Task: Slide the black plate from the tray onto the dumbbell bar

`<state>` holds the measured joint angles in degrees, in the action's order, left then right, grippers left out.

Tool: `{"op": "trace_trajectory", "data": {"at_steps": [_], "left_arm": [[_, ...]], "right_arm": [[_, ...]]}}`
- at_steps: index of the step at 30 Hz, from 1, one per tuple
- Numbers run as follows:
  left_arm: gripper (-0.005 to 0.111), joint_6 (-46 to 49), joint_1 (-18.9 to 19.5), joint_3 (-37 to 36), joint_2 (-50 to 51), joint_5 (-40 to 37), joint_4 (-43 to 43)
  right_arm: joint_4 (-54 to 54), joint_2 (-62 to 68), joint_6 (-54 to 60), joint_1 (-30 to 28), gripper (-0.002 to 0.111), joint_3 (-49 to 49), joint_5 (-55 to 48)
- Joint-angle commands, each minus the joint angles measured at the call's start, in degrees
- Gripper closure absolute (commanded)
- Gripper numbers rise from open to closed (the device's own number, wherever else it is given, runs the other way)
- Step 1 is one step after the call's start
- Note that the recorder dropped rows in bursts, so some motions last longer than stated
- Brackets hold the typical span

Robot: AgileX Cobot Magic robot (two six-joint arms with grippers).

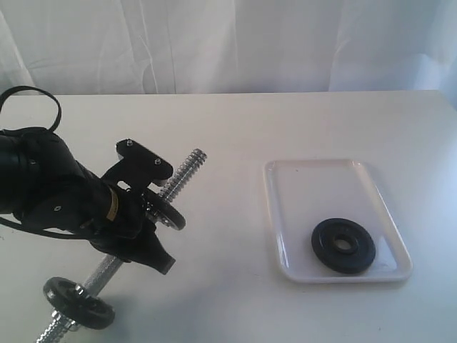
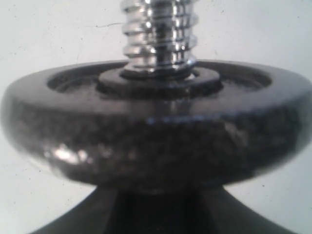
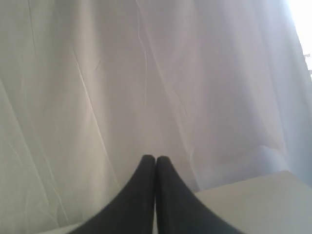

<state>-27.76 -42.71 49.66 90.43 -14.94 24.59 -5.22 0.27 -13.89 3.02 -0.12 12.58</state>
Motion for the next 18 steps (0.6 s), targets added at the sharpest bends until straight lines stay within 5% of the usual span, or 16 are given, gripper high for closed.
{"op": "trace_trajectory", "data": {"at_steps": [1, 6, 12, 18], "left_arm": [[0.107, -0.69, -0.41, 1.07, -2.40, 2.08, 1.03], [0.107, -0.84, -0.41, 1.07, -2.40, 1.95, 1.03], [0.107, -0.90, -0.41, 1.07, -2.40, 1.79, -1.03], [0.107, -0.90, -0.41, 1.07, -2.40, 1.79, -2.10]], "right_arm": [[0.05, -0.27, -4.43, -0.14, 0.108, 0.12, 7.83], [-2.02, -0.27, -4.29, -0.14, 0.108, 0.12, 13.95], [-6.74, -0.27, -5.36, -0.14, 0.108, -2.21, -4.38], [-6.32, 11.40, 5.07, -0.14, 0.108, -9.42, -15.69]]}}
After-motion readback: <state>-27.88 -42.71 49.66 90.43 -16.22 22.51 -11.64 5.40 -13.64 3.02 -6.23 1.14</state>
